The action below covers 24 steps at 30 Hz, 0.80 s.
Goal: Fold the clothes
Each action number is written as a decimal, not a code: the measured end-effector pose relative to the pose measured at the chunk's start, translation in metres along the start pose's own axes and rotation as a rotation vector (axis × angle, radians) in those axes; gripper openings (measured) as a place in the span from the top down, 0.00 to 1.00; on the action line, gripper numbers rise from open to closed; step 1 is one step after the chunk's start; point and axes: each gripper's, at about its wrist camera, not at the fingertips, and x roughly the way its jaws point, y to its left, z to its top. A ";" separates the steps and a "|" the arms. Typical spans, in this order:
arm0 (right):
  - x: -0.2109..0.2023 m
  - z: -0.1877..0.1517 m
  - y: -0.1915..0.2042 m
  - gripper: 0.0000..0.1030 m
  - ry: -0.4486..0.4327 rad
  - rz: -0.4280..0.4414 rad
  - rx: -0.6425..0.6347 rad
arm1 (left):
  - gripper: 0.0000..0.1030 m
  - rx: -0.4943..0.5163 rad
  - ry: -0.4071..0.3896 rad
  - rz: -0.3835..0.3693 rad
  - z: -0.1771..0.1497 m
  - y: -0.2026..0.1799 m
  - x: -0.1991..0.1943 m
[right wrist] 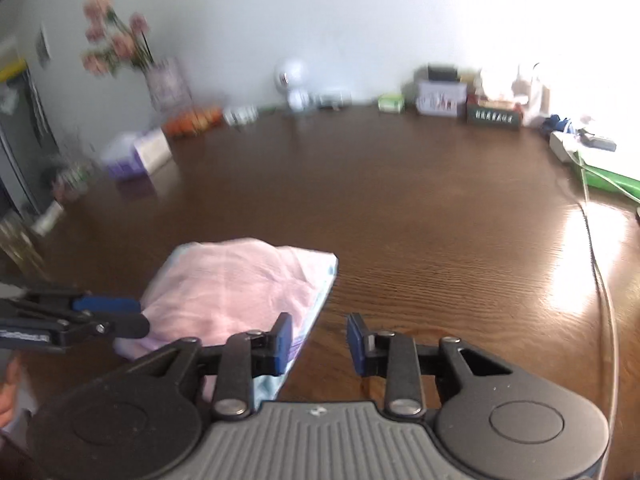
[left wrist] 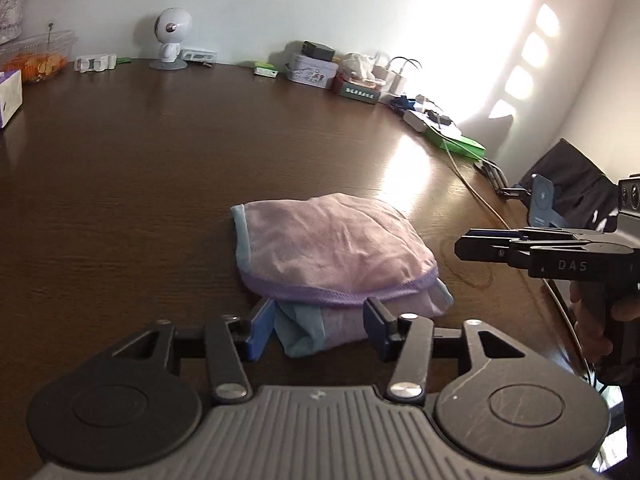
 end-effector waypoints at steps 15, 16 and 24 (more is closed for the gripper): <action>0.003 -0.037 0.018 0.54 -0.014 0.091 -0.084 | 0.43 0.097 0.095 0.161 -0.006 -0.026 0.027; 0.005 -0.038 0.018 0.55 -0.015 0.102 -0.087 | 0.52 0.103 0.102 0.180 -0.003 -0.026 0.029; 0.015 -0.043 0.010 0.91 -0.001 0.119 -0.037 | 0.72 0.086 0.149 0.262 0.007 -0.022 0.026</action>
